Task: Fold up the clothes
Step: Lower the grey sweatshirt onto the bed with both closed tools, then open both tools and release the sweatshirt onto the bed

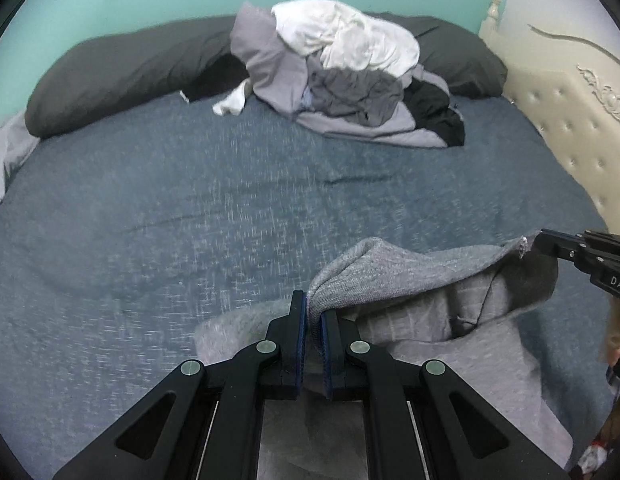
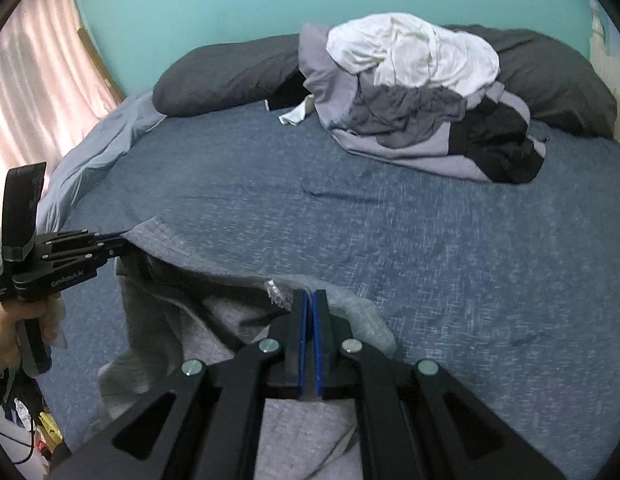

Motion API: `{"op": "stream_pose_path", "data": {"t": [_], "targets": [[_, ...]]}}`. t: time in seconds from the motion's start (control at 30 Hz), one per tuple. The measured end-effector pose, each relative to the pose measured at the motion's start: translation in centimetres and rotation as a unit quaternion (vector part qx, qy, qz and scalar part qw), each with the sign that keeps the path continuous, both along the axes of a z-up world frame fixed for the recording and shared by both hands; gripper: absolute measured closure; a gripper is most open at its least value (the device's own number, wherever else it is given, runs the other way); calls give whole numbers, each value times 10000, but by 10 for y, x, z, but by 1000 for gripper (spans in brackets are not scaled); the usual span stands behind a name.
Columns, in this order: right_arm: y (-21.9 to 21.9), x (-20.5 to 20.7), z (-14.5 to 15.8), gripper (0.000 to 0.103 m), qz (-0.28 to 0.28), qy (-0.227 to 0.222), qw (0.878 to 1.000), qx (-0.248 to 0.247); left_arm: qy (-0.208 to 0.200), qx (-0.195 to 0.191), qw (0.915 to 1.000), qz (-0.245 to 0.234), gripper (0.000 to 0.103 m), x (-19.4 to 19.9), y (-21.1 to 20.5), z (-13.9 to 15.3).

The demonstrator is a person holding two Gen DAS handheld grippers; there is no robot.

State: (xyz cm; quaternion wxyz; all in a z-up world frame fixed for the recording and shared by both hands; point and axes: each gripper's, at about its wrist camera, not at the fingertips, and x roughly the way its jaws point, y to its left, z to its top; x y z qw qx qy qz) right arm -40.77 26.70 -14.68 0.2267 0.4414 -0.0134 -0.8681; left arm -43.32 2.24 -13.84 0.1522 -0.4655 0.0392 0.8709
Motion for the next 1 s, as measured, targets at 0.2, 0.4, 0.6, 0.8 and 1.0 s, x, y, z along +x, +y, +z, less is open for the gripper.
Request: {"op": "stream_pose_path", "data": {"t": [0.2,0.4,0.6,0.8,1.0], "targets": [[0,-31,-23,100,-100,-35,9999,-24,-90,8,9999,45,96,-35,2,-16],[-3,-71,-38,100,-186,-264,9990,-311,-501,120,9986,144,95,-82,-2,-36],[-2,-98,-62,98,-297,-636,9955,-634,-772,217,9966,197,92,-98,-7,-59],[13,-102,-68,92,-572,-568,9920,-968,-920,855,9906,536,53,-95,-31,-65],[38,-94,-70,84,-751,-579,9930,-699,-668,988,9923,341,43,-62,-63,-43]]}}
